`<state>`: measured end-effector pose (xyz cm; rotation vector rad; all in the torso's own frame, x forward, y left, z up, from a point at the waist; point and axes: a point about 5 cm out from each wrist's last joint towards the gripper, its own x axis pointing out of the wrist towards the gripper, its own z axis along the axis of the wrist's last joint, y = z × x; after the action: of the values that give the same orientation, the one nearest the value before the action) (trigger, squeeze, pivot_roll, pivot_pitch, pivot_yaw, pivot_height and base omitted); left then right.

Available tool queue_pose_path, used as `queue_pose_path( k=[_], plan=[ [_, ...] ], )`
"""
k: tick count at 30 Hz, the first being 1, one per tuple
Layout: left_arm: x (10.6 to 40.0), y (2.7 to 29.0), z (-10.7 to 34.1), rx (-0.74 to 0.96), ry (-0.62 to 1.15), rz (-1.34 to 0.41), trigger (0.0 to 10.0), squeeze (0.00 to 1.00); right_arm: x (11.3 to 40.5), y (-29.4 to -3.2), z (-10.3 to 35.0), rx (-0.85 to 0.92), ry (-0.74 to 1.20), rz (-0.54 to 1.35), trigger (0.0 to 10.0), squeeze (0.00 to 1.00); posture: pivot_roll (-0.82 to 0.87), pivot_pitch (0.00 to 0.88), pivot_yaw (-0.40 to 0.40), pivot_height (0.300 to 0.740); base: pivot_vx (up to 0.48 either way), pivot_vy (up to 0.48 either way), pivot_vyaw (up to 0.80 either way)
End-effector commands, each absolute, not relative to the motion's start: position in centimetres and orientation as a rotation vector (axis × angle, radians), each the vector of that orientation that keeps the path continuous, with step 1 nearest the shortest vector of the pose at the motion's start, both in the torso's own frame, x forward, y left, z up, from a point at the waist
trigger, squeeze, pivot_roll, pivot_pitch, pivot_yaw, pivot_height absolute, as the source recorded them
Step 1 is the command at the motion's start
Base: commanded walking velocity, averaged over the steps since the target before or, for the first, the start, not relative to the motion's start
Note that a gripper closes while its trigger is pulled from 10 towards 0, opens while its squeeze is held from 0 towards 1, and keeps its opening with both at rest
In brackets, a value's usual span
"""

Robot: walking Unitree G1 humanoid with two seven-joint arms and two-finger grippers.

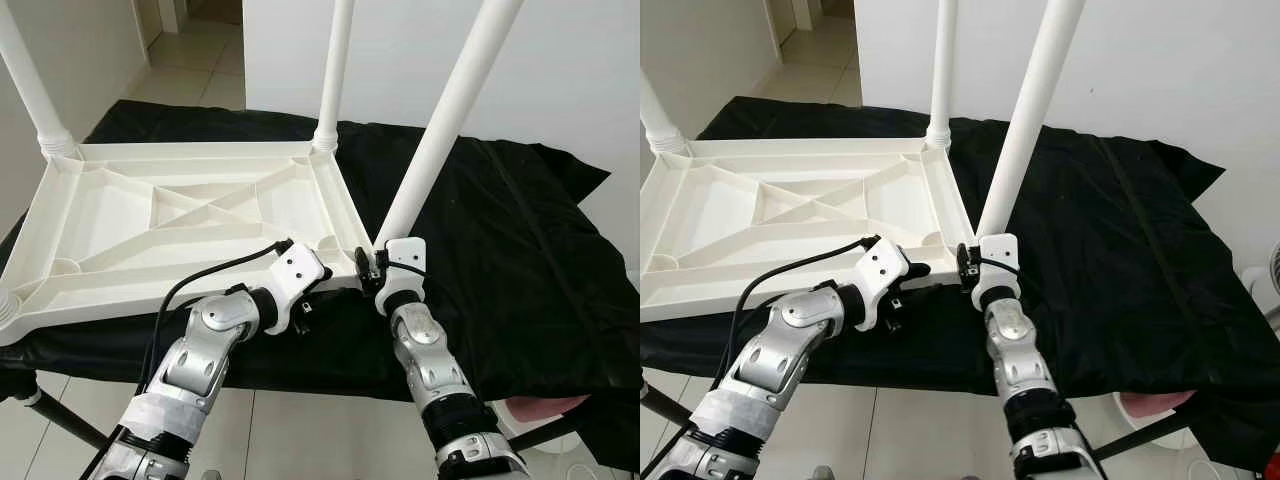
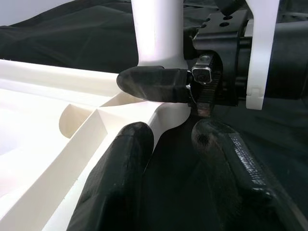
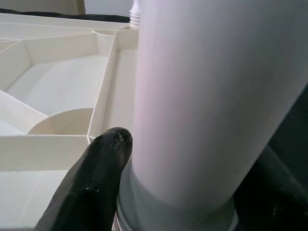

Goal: Building children table

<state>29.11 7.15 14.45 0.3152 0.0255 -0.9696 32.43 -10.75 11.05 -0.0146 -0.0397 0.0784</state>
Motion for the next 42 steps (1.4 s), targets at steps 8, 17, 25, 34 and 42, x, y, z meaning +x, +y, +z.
queue_pose_path(
  k=[8, 17, 25, 34, 42],
  plan=[
    [29.4, 7.1, 14.5, 0.309, 0.021, -0.908, 10.0, 0.0, 31.9, -11.4, 10.2, -0.004, -0.008, 0.013, 10.0, 0.49, 0.01, 0.0, -0.081, 0.74, 0.0, 0.0, 0.0],
    [29.4, 6.9, 14.6, 0.306, 0.019, -0.911, 10.0, 0.0, 32.5, -12.8, 11.7, -0.044, -0.085, 0.079, 10.0, 0.0, 0.0, 0.0, -0.085, 0.74, 0.0, 0.0, 0.0],
    [29.2, 6.7, 14.7, 0.303, 0.017, -0.919, 10.0, 0.0, 33.7, -13.9, 12.8, -0.108, -0.108, 0.315, 10.0, 0.0, 0.0, 0.0, -0.077, 0.74, 0.0, 0.0, 0.0],
    [28.4, 6.2, 14.6, 0.298, 0.028, -0.988, 10.0, 0.0, 35.1, -14.2, 13.3, -0.198, -0.063, 0.535, 10.0, 0.0, 0.01, 0.0, -0.07, 0.74, 0.0, 0.0, 0.0],
    [27.9, 6.2, 14.6, 0.299, 0.033, -1.013, 10.0, 0.0, 35.2, -13.6, 12.5, -0.234, -0.014, 0.657, 8.7, 0.0, 0.02, 0.0, -0.078, 0.74, 0.0, 0.0, 0.0]
  ],
)
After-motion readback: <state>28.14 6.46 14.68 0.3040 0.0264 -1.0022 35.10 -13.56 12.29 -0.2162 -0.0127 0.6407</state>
